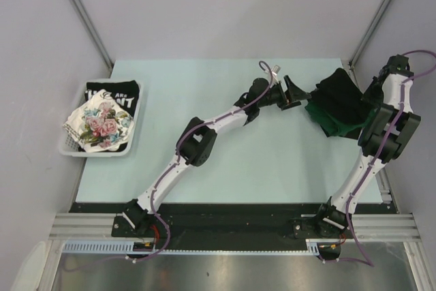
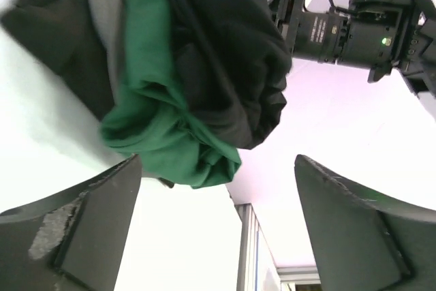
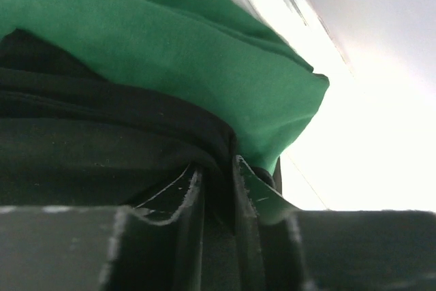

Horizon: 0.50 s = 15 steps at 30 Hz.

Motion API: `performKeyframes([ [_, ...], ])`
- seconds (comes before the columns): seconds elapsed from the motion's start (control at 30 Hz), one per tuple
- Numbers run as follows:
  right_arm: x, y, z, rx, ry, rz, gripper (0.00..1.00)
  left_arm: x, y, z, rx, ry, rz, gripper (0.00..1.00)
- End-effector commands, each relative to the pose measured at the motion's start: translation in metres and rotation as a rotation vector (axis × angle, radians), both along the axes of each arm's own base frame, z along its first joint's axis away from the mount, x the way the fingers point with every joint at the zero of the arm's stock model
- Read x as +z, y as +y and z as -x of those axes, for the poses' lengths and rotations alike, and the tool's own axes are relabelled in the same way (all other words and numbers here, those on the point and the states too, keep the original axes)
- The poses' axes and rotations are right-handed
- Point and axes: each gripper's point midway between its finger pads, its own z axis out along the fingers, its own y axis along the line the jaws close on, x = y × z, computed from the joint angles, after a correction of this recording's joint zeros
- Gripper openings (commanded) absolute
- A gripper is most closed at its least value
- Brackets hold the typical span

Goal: Fold and stack the t-shirts

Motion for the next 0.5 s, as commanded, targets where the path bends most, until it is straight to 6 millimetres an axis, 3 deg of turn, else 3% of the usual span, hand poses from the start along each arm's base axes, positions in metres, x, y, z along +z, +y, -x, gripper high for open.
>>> performKeyframes([
  [0.0, 0.004, -0.029, -0.008, -0.049, -0.032, 0.092, 0.27, 0.055, 0.009, -0.002, 0.002, -0.098, 0.050, 1.00],
  [0.2, 0.008, -0.012, -0.018, -0.010, -0.044, 0.083, 0.36, 0.056, 0.012, -0.003, 0.006, -0.109, 0.043, 0.99],
  [0.23, 0.011, -0.009, -0.019, -0.004, -0.050, 0.085, 0.52, 0.057, 0.013, -0.002, 0.004, -0.107, 0.043, 1.00],
  [0.27, 0.012, -0.004, -0.021, 0.010, -0.052, 0.084, 0.97, 0.058, 0.013, -0.002, 0.004, -0.110, 0.042, 1.00],
  [0.47, 0.040, 0.006, -0.032, 0.035, -0.098, 0.135, 1.00, 0.064, 0.020, -0.002, 0.002, -0.122, 0.045, 0.99],
])
